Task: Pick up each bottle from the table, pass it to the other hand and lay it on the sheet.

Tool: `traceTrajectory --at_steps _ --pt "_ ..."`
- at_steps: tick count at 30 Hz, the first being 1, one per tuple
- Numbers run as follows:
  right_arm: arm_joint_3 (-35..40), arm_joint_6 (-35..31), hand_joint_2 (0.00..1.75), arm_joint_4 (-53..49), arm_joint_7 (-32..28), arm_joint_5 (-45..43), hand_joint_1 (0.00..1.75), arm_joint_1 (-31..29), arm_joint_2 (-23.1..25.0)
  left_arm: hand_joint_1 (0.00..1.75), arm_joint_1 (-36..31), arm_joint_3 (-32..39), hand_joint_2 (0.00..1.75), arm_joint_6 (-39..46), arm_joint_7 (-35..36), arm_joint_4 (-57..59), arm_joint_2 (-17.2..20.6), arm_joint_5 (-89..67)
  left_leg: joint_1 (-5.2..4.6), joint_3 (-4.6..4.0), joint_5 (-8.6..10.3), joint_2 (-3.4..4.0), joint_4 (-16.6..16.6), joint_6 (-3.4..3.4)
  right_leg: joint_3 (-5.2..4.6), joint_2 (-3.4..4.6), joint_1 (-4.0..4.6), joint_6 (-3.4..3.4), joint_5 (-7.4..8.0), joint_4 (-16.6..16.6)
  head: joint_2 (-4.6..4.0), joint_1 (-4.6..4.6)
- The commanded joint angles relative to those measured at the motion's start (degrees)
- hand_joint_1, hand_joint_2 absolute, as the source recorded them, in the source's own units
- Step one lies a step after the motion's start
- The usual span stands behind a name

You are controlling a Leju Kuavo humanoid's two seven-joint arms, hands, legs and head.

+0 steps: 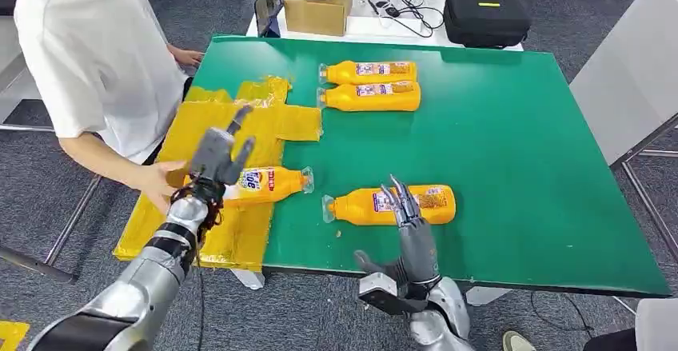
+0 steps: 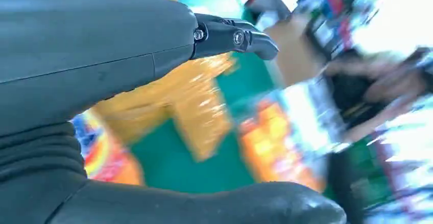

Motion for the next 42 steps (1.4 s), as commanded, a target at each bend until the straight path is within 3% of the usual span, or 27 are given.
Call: traceTrajectory --at_steps 1,4,7,8,12,28,30,31,32,33,35,42 --pt "4.6 1.9 1.75 2.6 8.9 11.7 0.00 -1.9 -10.8 0.00 16.6 -9.3 1.75 10.0 -1.3 -33.5 -4.7 4.9 0.06 0.15 -0.11 -0.02 0.0 -0.02 0.22 -0.10 0.08 -0.09 -0.09 -0.1 0.00 0.02" --pt "1.2 -0.9 1.75 3.7 17.5 20.5 0.00 -0.7 -14.8 0.00 25.9 -14.1 1.75 8.4 0.2 -39.0 -5.3 10.8 -0.03 0.27 -0.17 0.05 -0.1 0.02 0.32 -0.02 0.01 -0.07 -0.10 -0.2 0.00 0.00" --pt "0.3 -1.0 1.75 3.8 16.6 20.4 0.00 -0.4 -15.5 0.00 26.9 -15.2 1.75 9.5 -0.8 -38.9 -5.1 10.9 -0.10 0.13 -0.21 -0.01 -0.1 0.13 0.17 -0.07 -0.06 -0.02 -0.10 -0.2 0.00 0.00" --pt "-0.7 -0.7 1.75 4.3 18.9 23.0 0.00 -0.2 -15.8 0.00 27.3 -15.9 1.75 9.1 0.3 -38.2 -5.4 12.6 -0.05 0.23 -0.32 0.00 0.0 0.11 0.30 -0.09 0.00 -0.07 -0.17 -0.2 0.00 0.00" --pt "-5.1 0.1 1.75 6.7 20.2 22.8 0.00 0.9 -18.4 0.00 32.1 -24.4 1.75 11.5 -1.1 -36.4 -5.4 7.5 -0.07 0.16 -0.28 -0.07 -0.1 0.10 0.25 -0.15 -0.02 -0.07 -0.16 -0.3 0.00 0.00" --pt "-5.2 0.1 1.75 7.0 20.9 23.9 0.00 0.5 -18.0 0.00 31.4 -24.6 1.75 11.6 -1.2 -36.7 -4.6 7.5 -0.06 -0.07 -0.28 -0.01 0.0 0.13 -0.01 -0.06 -0.01 -0.05 -0.07 -0.2 0.00 0.00" --pt "-6.5 -0.6 1.75 8.6 22.8 24.8 0.00 -0.8 -17.5 0.00 31.8 -25.9 1.75 11.7 -2.1 -37.0 -4.1 6.9 -0.03 0.04 -0.33 0.02 0.0 0.09 0.09 -0.05 0.03 -0.10 -0.11 -0.2 0.00 0.00" --pt "-6.2 -2.0 1.75 15.2 25.6 31.0 0.00 -6.2 -16.3 0.00 32.4 -27.2 1.75 12.6 -3.9 -37.4 -3.6 7.3 -0.08 -0.04 -0.27 -0.03 0.0 0.13 -0.01 -0.07 -0.03 -0.05 -0.08 -0.2 0.00 -0.02" --pt "-6.1 -1.7 1.75 16.1 25.7 31.2 0.00 -7.4 -15.8 0.00 32.5 -27.2 1.75 13.1 -4.2 -37.7 -3.9 7.0 -0.05 0.04 -0.31 0.00 0.0 0.09 0.08 -0.07 0.01 -0.10 -0.11 -0.2 0.00 -0.02" --pt "-2.3 -0.9 1.75 26.3 27.3 34.5 0.00 -17.6 -11.2 0.00 30.7 -27.7 1.75 14.3 -5.5 -37.5 -5.0 7.9 -0.01 0.18 -0.36 0.12 0.0 0.05 0.18 0.01 0.06 -0.17 -0.13 -0.2 0.00 0.00" --pt "-0.3 0.8 1.75 29.3 27.7 35.2 0.00 -21.1 -9.2 0.00 28.9 -28.9 1.75 13.8 -5.3 -35.9 -4.4 8.8 -0.05 0.01 -0.26 0.34 0.0 0.14 -0.01 0.18 0.00 -0.06 0.01 -0.2 0.00 0.00" --pt "0.1 0.7 1.75 30.1 27.9 35.2 0.00 -21.6 -9.1 0.00 28.8 -29.2 1.75 13.8 -5.5 -35.6 -4.2 9.1 -0.01 0.10 -0.23 0.17 0.0 0.13 0.12 0.03 0.05 -0.07 -0.04 -0.2 0.00 -0.02"
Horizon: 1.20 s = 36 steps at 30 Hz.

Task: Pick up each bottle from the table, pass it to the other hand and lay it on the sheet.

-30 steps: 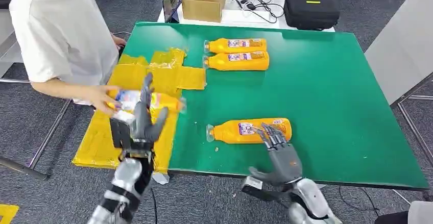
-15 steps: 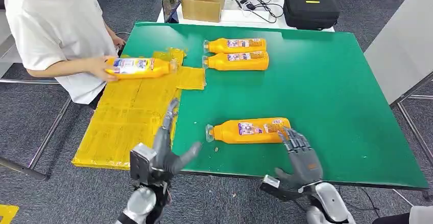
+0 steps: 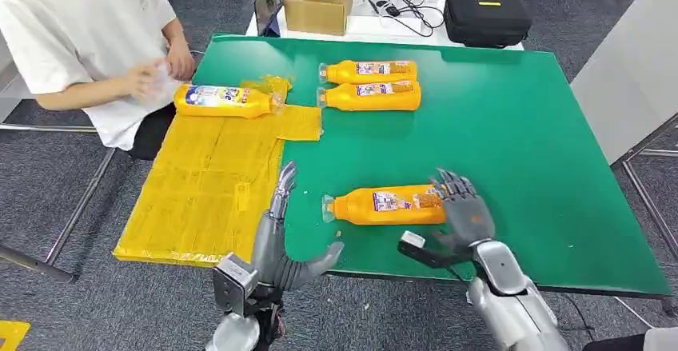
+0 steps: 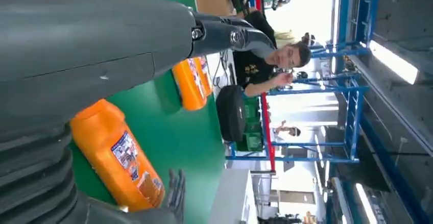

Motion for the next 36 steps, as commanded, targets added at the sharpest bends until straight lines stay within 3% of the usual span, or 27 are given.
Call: traceTrajectory --at_steps 1,9,14,21,22,23,24,28,32,36 --pt "3.2 0.9 1.75 9.5 0.8 0.3 0.00 -6.2 2.5 0.00 -2.5 -2.0 1.75 0.0 -0.1 3.0 1.7 0.5 0.05 0.16 -0.07 0.11 0.0 -0.07 0.16 0.06 0.06 -0.11 -0.03 -0.1 0.00 0.00" --pt "5.0 3.3 1.75 16.3 5.3 0.8 0.00 -9.1 5.6 0.00 -3.9 -2.4 1.75 -1.2 1.5 2.9 0.9 5.6 0.07 0.16 -0.08 0.11 0.0 -0.11 0.17 0.05 0.09 -0.17 -0.04 0.0 0.00 0.02" --pt "5.7 11.5 1.75 20.7 10.6 1.8 0.00 -11.8 7.4 0.00 -3.2 -1.1 1.75 0.4 3.0 2.0 0.1 5.4 0.10 0.22 -0.11 0.20 0.0 -0.13 0.20 0.09 0.12 -0.19 -0.05 0.0 0.00 0.00" --pt "3.8 15.2 1.75 22.5 7.6 -2.1 0.00 -13.2 7.6 0.00 -3.1 -1.6 1.75 -1.4 4.2 2.7 0.6 5.5 0.08 0.47 -0.04 0.23 0.0 -0.09 0.41 -0.04 0.10 -0.16 -0.02 -0.1 0.00 0.02" --pt "3.9 15.9 1.75 22.6 7.8 -2.1 0.07 -13.1 7.7 0.00 -3.0 -1.6 1.75 -1.6 4.3 2.6 0.6 5.5 0.06 0.43 -0.02 0.19 0.0 -0.07 0.37 -0.04 0.07 -0.13 0.00 -0.1 0.00 0.02" --pt "4.3 17.3 1.75 23.0 8.3 -1.9 1.36 -13.1 7.9 0.00 -2.7 -1.7 1.75 -1.7 4.3 2.1 0.6 5.4 0.10 0.48 -0.04 0.20 0.0 -0.11 0.45 -0.05 0.13 -0.19 -0.02 -0.1 0.00 0.02" --pt "4.4 19.1 1.75 23.3 8.9 -2.0 1.71 -13.2 8.1 0.00 -2.5 -1.8 1.75 -1.9 4.6 1.7 0.7 5.1 0.08 0.50 -0.04 0.21 -0.1 -0.09 0.45 -0.03 0.10 -0.17 -0.01 -0.1 0.00 0.02" --pt "5.0 23.9 1.75 23.4 10.5 -2.5 1.75 -13.4 7.7 0.00 -1.9 -1.9 1.75 -2.7 5.6 0.9 1.1 4.6 0.11 0.56 -0.10 0.36 0.0 -0.13 0.49 0.07 0.14 -0.21 -0.02 -0.1 0.00 0.02" --pt "4.0 24.0 1.75 22.9 9.9 -4.0 1.75 -12.6 6.7 0.00 -1.8 -1.6 1.75 -3.0 5.9 1.0 1.6 4.7 0.10 0.70 -0.02 0.13 -0.1 -0.10 0.63 -0.14 0.12 -0.17 -0.02 -0.2 0.00 0.02" --pt "-6.0 26.3 1.75 21.0 0.6 -17.8 1.75 -9.1 6.7 0.00 -0.7 -1.3 1.75 -3.7 7.0 0.6 1.7 6.1 0.05 0.74 -0.03 0.10 -0.1 -0.06 0.68 -0.10 0.07 -0.12 -0.03 -0.2 0.00 0.00"
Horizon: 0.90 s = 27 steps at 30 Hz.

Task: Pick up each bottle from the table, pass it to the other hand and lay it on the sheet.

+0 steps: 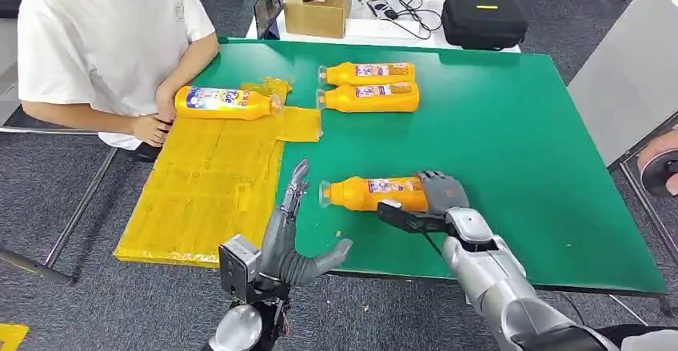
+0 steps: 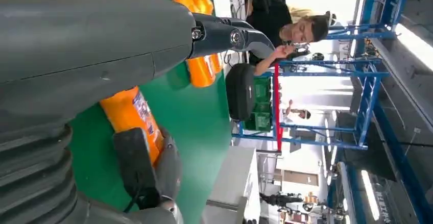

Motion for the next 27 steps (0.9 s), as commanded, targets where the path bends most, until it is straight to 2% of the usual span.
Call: traceTrajectory --at_steps 1,3,4,7,13,17,21,23,25,27 --pt "-12.0 3.2 1.75 1.8 -12.1 -18.3 1.75 6.9 -0.8 0.00 1.4 1.3 1.75 3.7 0.2 0.7 0.7 1.1 0.14 0.25 -0.02 -0.19 -0.1 -0.10 0.37 -0.26 0.15 -0.16 -0.06 -0.2 0.00 0.00" --pt "-11.7 2.5 1.75 1.2 -12.9 -19.6 1.75 8.0 -1.0 0.00 1.2 0.6 1.75 5.4 -0.4 0.6 1.0 1.0 0.12 0.27 -0.03 -0.18 -0.1 -0.08 0.37 -0.25 0.13 -0.12 -0.06 -0.2 0.00 0.02" --pt "-14.6 1.0 1.75 -0.8 -16.1 -23.8 1.75 9.6 -0.3 0.00 1.6 0.9 1.75 7.5 -1.5 0.4 0.5 1.6 0.10 0.23 -0.04 -0.08 -0.1 -0.07 0.29 -0.16 0.11 -0.10 -0.04 -0.2 0.00 0.00" --pt "-15.9 0.3 1.75 -3.3 -18.2 -26.9 1.75 11.6 0.3 0.00 2.1 0.4 1.75 8.6 -2.2 0.0 0.8 2.8 0.14 0.30 -0.07 -0.11 -0.1 -0.12 0.40 -0.22 0.16 -0.18 -0.06 -0.2 0.00 0.04" --pt "-15.6 0.3 1.75 -3.8 -18.1 -27.2 1.75 11.9 0.4 0.00 2.2 0.1 1.75 8.8 -2.3 -0.1 1.0 3.1 0.16 0.25 -0.08 -0.12 -0.1 -0.16 0.34 -0.23 0.18 -0.21 -0.06 -0.2 0.00 0.00" --pt "-20.3 -3.2 1.75 -15.3 -26.2 -39.5 1.75 18.8 2.9 0.00 4.2 -0.8 1.75 9.2 -2.5 -1.6 2.4 7.7 0.17 0.30 -0.10 -0.04 -0.1 -0.15 0.38 -0.16 0.19 -0.20 -0.05 -0.2 0.00 0.00" --pt "-22.5 -10.3 1.75 -29.4 -27.4 -49.2 1.75 24.3 5.3 0.00 6.2 -0.2 1.75 4.3 4.5 -1.0 3.4 17.3 0.14 0.25 -0.17 -0.03 -0.1 -0.17 0.30 -0.07 0.16 -0.21 -0.12 -0.1 0.00 0.02" --pt "-21.7 -10.3 1.75 -31.0 -26.1 -49.8 1.75 24.6 4.8 0.00 6.3 -0.4 1.75 4.1 4.3 -0.7 3.5 17.5 0.16 0.19 -0.25 0.06 -0.1 -0.21 0.24 0.02 0.18 -0.27 -0.19 -0.1 0.00 -0.04" --pt "-22.8 -11.8 1.75 -34.2 -28.8 -54.7 1.75 25.1 6.0 0.00 6.1 -1.4 1.75 0.4 7.4 0.3 3.9 21.5 0.08 -0.09 -0.21 0.03 0.0 -0.16 -0.02 0.00 0.10 -0.19 -0.16 0.0 0.00 0.00" --pt "-20.9 -11.1 1.75 -38.0 -28.8 -56.1 1.75 26.0 6.3 0.00 5.7 -2.3 1.75 -1.4 8.0 2.5 4.2 22.6 0.10 -0.24 -0.23 0.06 0.0 -0.16 -0.16 0.04 0.12 -0.20 -0.16 0.0 0.00 -0.04"
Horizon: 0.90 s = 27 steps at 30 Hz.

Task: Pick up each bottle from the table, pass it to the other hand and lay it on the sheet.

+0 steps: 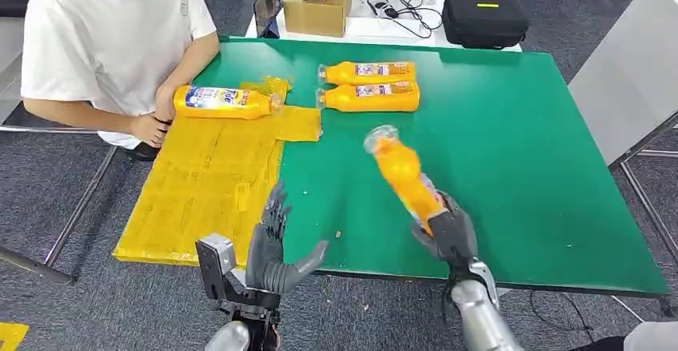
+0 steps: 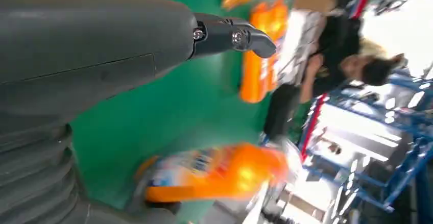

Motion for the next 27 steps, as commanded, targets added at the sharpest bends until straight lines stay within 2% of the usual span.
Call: traceTrajectory --at_steps 1,5,12,18,23,24,27 --pt "-1.4 -0.2 1.75 -18.5 -1.7 -7.5 1.75 5.2 3.0 0.00 0.1 -3.1 1.75 -6.7 4.8 4.7 2.9 5.9 0.07 0.14 -0.14 0.13 0.0 -0.11 0.11 0.05 0.09 -0.17 -0.10 0.0 0.00 0.02" --pt "7.3 2.7 1.75 -20.3 -0.8 -7.0 1.75 6.9 2.8 0.00 0.1 -2.7 1.75 -8.8 4.1 5.8 2.9 7.0 0.04 0.10 -0.11 0.17 -0.1 -0.10 0.05 0.08 0.05 -0.15 -0.08 0.0 0.00 0.00" --pt "8.6 2.5 1.75 -19.9 -1.1 -6.6 1.75 7.1 2.6 0.00 0.4 -2.3 1.75 -8.8 4.1 4.6 3.0 7.2 0.08 0.08 -0.10 0.08 0.0 -0.10 0.03 0.00 0.09 -0.16 -0.09 -0.1 0.00 0.00" --pt "20.9 2.4 1.75 -19.0 -3.4 -1.2 1.75 9.3 3.4 0.00 2.8 0.6 1.75 -9.6 0.9 -2.1 3.0 10.1 0.10 0.07 -0.16 0.27 0.0 -0.11 0.00 0.18 0.10 -0.18 -0.10 0.0 0.00 0.00" --pt "22.2 1.6 1.75 -18.5 -3.5 -0.7 1.75 9.2 3.5 0.00 3.0 0.6 1.75 -9.8 0.8 -3.1 3.1 10.3 0.05 -0.05 -0.07 0.11 0.0 -0.08 -0.11 0.04 0.05 -0.12 -0.07 0.0 0.00 0.00" --pt "25.7 6.9 1.75 -17.0 -2.1 0.0 1.75 8.0 2.3 0.00 2.8 0.1 1.75 -15.5 -2.2 -3.6 3.6 12.7 0.11 0.05 -0.14 0.16 0.0 -0.12 -0.01 0.08 0.11 -0.18 -0.11 0.0 0.00 0.00" --pt "27.3 6.3 1.75 -13.6 -2.2 0.4 1.75 7.2 3.8 0.00 3.3 0.4 1.75 -15.9 -1.5 -4.9 3.6 12.7 0.12 0.09 -0.16 0.23 0.0 -0.12 0.02 0.16 0.11 -0.19 -0.11 0.0 0.00 0.00"
